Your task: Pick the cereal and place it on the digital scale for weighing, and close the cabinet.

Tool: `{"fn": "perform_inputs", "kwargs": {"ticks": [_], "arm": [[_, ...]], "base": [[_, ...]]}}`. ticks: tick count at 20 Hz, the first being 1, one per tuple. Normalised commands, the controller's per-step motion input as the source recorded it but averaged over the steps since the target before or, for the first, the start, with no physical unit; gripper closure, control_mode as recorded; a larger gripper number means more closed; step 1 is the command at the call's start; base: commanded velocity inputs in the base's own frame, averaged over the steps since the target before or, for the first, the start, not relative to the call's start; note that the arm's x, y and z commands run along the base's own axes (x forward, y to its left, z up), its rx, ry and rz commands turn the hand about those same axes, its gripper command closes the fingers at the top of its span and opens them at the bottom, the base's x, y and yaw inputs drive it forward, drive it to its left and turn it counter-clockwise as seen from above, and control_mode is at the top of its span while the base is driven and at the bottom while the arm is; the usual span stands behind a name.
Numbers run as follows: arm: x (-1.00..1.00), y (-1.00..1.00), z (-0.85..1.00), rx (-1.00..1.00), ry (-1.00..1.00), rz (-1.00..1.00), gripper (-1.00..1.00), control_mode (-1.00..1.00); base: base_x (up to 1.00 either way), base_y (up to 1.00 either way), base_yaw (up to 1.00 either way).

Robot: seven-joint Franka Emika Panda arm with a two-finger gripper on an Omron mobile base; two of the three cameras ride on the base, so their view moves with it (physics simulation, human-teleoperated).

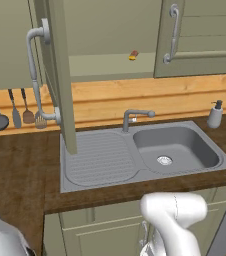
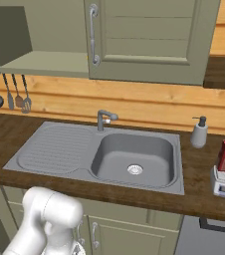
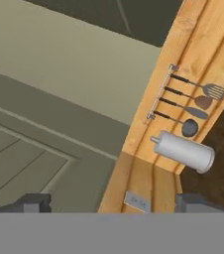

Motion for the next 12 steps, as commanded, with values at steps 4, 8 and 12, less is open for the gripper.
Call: {"fn": "perform_inputs", "kwargs": {"ticks": [4, 8, 12], "arm": [[0.64, 0.40, -0.46, 0.28, -0.11, -0.02, -1.00, -1.00], [0.67, 0.44, -0.19, 0.01, 0.02, -0.05, -1.00, -1.00], [0.77, 0.38, -0.14, 0.00, 0.00, -0.10, -1.00, -1.00]], "base": [[0.00, 0.00, 0.00], [0.00, 0.00, 0.00], [0.00, 0.00, 0.00]]}}
